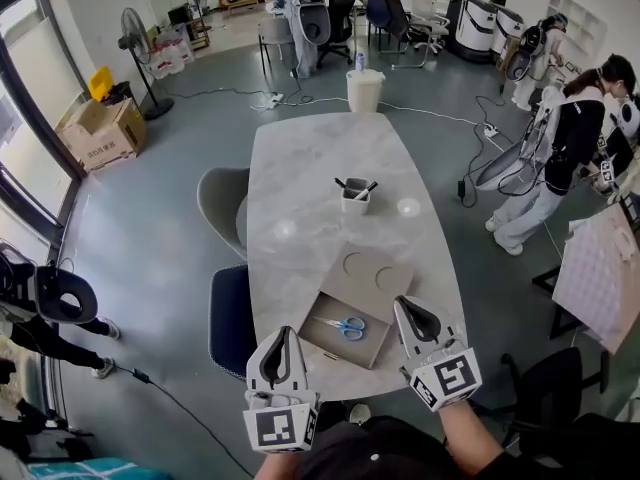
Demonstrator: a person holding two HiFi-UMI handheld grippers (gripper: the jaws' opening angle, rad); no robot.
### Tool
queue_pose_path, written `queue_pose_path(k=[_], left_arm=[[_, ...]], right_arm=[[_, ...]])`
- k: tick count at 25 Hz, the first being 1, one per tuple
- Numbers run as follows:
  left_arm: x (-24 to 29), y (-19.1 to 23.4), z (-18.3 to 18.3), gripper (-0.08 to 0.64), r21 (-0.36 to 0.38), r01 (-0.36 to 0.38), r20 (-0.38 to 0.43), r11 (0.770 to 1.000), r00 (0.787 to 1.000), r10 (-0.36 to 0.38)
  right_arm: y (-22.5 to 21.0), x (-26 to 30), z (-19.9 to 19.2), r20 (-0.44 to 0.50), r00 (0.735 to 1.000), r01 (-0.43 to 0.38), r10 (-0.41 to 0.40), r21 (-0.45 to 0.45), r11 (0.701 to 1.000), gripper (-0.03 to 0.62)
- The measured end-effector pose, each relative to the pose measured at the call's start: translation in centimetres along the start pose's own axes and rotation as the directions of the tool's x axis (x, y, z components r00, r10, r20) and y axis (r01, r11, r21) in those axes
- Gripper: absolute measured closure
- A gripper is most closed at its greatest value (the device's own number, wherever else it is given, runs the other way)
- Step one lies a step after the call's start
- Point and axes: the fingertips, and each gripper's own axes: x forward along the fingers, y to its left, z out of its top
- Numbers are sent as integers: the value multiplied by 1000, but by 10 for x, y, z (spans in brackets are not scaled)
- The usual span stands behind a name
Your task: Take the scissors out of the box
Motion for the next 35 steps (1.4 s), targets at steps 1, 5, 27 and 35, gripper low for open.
queue_pose_path(k=[1,5,27,35], left_arm=[[0,2,-3,543,-5,2,-5,1000,1000,-2],[-1,5,-17,543,-28,6,-46,1000,999,-8],[44,8,-127,543,-131,18,-262,991,964,-52],[55,13,-164,543,-154,9,-321,988,945,-59]], right_arm=[[3,2,-4,-13,1000,-7,7,-7,1000,595],[9,7,-23,-78,996,-34,33,-11,999,594],[48,60,-200,-531,801,-315,278,22,949,487],[60,57,-277,-777,566,-519,274,-78,851,476]])
